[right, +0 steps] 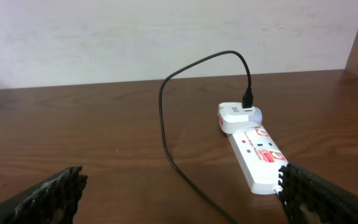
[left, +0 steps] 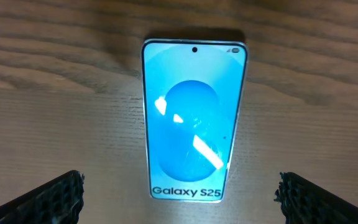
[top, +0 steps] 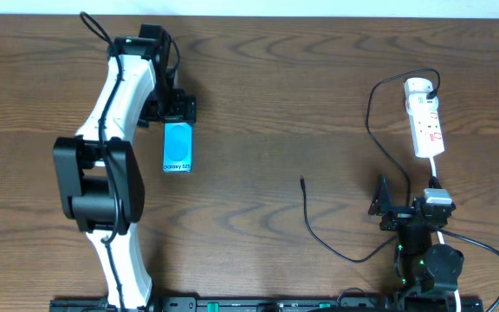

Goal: Plug charger to phone and switch on socket
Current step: 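Lower the left gripper down onto the phone's top edge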

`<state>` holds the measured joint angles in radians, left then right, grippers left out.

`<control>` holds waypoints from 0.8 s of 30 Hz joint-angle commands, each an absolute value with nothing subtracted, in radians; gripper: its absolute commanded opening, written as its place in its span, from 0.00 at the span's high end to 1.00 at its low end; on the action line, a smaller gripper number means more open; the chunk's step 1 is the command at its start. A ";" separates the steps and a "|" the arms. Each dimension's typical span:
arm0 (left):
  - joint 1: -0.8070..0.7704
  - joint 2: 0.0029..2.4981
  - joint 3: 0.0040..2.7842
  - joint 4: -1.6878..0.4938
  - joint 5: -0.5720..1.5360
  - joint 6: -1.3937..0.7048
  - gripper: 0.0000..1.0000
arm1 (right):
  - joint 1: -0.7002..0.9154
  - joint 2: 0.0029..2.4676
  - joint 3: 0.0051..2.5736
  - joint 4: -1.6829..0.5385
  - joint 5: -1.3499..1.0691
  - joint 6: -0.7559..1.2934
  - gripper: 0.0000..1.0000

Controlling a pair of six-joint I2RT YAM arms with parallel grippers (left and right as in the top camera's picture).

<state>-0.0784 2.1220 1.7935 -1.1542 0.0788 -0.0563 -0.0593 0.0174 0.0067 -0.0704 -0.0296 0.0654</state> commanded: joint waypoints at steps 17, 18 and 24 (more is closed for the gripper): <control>-0.073 2.188 1.762 -1.145 0.067 -0.072 0.00 | -0.051 0.012 0.006 -0.075 -0.028 0.078 0.01; -0.073 2.188 1.751 -1.138 0.067 -0.072 0.00 | -0.051 0.012 0.006 -0.075 -0.028 0.078 0.01; -0.075 2.188 1.708 -1.108 0.067 -0.072 0.00 | -0.051 0.012 0.006 -0.075 -0.028 0.078 0.01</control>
